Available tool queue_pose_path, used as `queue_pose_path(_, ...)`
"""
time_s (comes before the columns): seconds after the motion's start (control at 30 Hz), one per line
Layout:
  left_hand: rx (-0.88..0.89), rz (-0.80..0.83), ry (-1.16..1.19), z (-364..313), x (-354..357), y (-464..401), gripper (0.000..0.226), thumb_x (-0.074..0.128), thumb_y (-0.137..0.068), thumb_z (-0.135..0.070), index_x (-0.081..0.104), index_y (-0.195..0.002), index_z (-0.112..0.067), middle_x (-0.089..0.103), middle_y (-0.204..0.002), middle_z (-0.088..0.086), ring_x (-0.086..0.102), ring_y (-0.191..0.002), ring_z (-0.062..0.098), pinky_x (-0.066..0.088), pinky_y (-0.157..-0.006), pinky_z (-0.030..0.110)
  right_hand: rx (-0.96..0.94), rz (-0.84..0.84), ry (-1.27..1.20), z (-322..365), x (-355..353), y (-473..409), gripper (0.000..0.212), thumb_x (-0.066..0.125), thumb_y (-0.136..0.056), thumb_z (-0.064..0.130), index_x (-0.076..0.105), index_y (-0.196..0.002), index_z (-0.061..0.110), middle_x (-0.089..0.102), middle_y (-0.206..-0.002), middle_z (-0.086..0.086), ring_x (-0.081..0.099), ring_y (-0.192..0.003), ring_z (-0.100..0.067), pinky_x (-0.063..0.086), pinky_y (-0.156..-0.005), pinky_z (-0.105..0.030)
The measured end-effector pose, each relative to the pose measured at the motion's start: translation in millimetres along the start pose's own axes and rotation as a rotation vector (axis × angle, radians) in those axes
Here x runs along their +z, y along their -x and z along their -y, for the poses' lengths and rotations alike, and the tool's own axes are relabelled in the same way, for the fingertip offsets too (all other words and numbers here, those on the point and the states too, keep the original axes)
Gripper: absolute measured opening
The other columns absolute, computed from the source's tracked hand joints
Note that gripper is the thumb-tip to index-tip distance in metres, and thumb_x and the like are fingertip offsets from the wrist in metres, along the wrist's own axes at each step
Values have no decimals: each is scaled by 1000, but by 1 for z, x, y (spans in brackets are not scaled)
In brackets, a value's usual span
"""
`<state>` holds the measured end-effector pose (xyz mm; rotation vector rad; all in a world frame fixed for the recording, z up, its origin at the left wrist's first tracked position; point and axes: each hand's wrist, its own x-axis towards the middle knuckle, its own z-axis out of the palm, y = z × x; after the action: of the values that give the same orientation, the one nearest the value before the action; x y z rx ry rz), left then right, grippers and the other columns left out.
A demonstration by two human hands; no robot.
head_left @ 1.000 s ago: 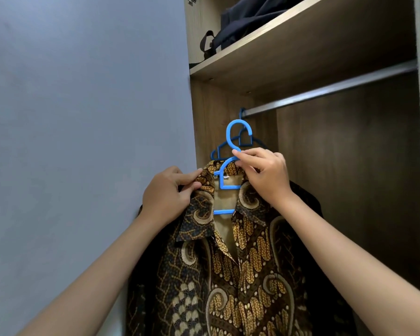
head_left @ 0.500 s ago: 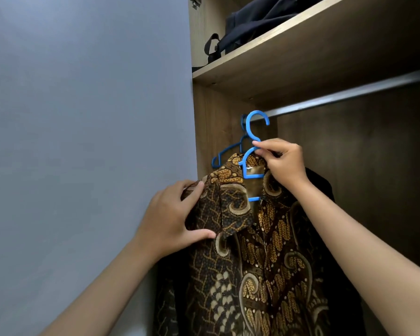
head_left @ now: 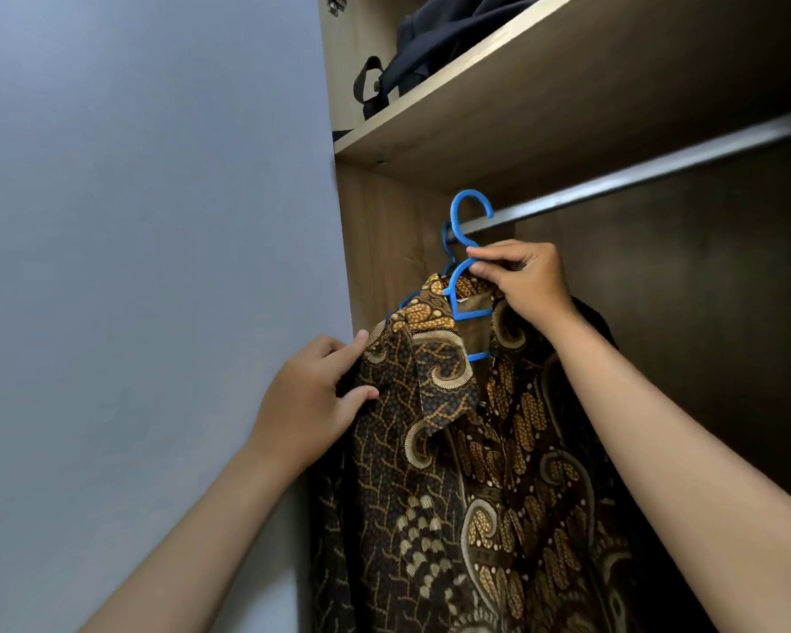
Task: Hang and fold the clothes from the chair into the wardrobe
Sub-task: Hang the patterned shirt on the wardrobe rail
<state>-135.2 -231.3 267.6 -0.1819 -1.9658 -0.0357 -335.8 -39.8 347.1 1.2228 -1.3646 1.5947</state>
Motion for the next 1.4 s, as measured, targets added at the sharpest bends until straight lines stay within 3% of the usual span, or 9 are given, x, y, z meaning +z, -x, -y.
queue_pose_path(0.2,-20,-24,-40,9,8,-31,63,82,-68,-17,59,-126,-14,64,-95,7,61,-83,25,51,-72,35,61,-69,-83,-21,2,-28,29,80,-70,0,74,-97,10,74,-92,-6,71,-89,-15,56,-86,-30)
queue_pose_path(0.33,-43,-10,-48,9,25,-39,65,77,-74,-21,51,-133,-18,61,-101,6,58,-91,24,47,-76,32,73,-73,-60,-41,6,-38,29,81,-69,1,74,-95,13,74,-90,-3,71,-89,-15,56,-87,-35)
queue_pose_path(0.63,-79,78,-74,16,75,-75,68,66,-84,-31,35,-144,-23,52,-117,2,51,-108,20,44,-86,30,83,-97,37,-90,2,-59,29,79,-72,1,73,-96,15,73,-92,-5,71,-89,-16,56,-88,-36)
queue_pose_path(0.77,-89,83,-81,17,95,-97,68,64,-85,-31,32,-145,-23,50,-112,4,50,-108,22,44,-81,31,82,-113,65,-107,-4,-79,30,77,-73,0,72,-99,14,73,-95,-9,70,-89,-15,55,-87,-31)
queue_pose_path(1.0,-92,100,-17,11,127,-117,66,64,-86,-27,33,-144,-21,50,-121,7,51,-113,26,48,-87,36,65,-146,101,-128,-21,-100,31,74,-75,-5,70,-104,3,70,-97,-7,66,-75,8,52,-77,-12)
queue_pose_path(1.13,-43,78,13,2,139,-124,66,64,-85,-26,35,-144,-20,49,-124,5,50,-115,23,48,-89,35,42,-174,142,-131,-39,-103,31,73,-75,-6,69,-105,0,69,-96,-5,65,-73,11,51,-75,-9)
queue_pose_path(1.4,-63,132,66,-15,167,-109,68,64,-85,-26,32,-145,-22,49,-124,2,51,-114,20,50,-88,33,76,-142,212,-143,-64,-85,35,72,-76,-5,67,-105,14,70,-100,-13,63,-73,11,51,-77,-11)
